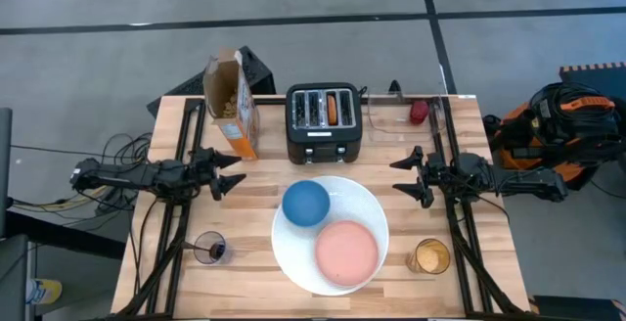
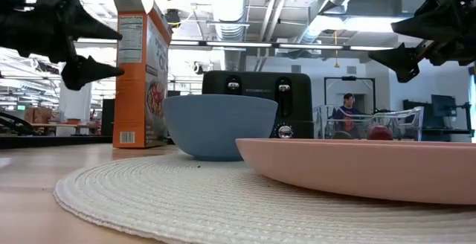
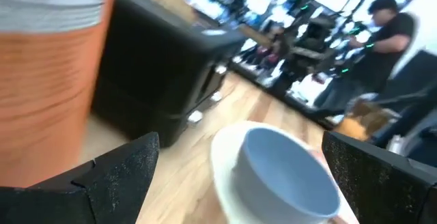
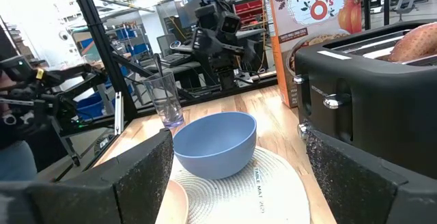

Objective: Arrange a breakfast setting
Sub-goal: Pour the cereal into the blue bowl

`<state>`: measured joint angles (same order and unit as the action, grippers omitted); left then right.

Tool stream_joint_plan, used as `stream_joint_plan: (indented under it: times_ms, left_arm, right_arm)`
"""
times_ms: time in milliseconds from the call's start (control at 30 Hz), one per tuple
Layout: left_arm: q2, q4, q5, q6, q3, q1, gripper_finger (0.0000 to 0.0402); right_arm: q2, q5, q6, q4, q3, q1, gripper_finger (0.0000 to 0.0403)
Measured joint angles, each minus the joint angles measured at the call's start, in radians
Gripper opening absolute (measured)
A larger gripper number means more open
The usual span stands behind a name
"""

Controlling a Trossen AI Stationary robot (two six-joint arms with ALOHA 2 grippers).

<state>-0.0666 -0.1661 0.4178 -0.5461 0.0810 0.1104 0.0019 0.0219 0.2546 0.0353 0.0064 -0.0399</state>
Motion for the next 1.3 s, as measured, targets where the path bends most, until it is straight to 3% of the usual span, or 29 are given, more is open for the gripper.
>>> stream_joint_plan:
  times_ms: [300, 633, 1133, 1300]
  left_arm:
    - [-0.030, -0.337, 0.098, -0.090, 0.201, 0.000, 0.0400]
    - [-0.259, -0.694, 0.103, -0.581, 0.413, 0.000, 0.0400]
    - [-0.546, -0.550, 0.137, -0.845, 0.419, 0.000, 0.0400]
    - [-0.576, -0.524, 0.148, -0.826, 0.419, 0.013, 0.0400]
  right_arm:
    - [0.000, 0.000, 0.000, 0.000, 0.000, 0.000, 0.0356]
    - [0.000, 0.000, 0.000, 0.000, 0.000, 0.000, 0.0356]
    - [0.000, 0.000, 0.000, 0.000, 0.000, 0.000, 0.0356]
    - [0.000, 0.000, 0.000, 0.000, 0.000, 0.000, 0.0356]
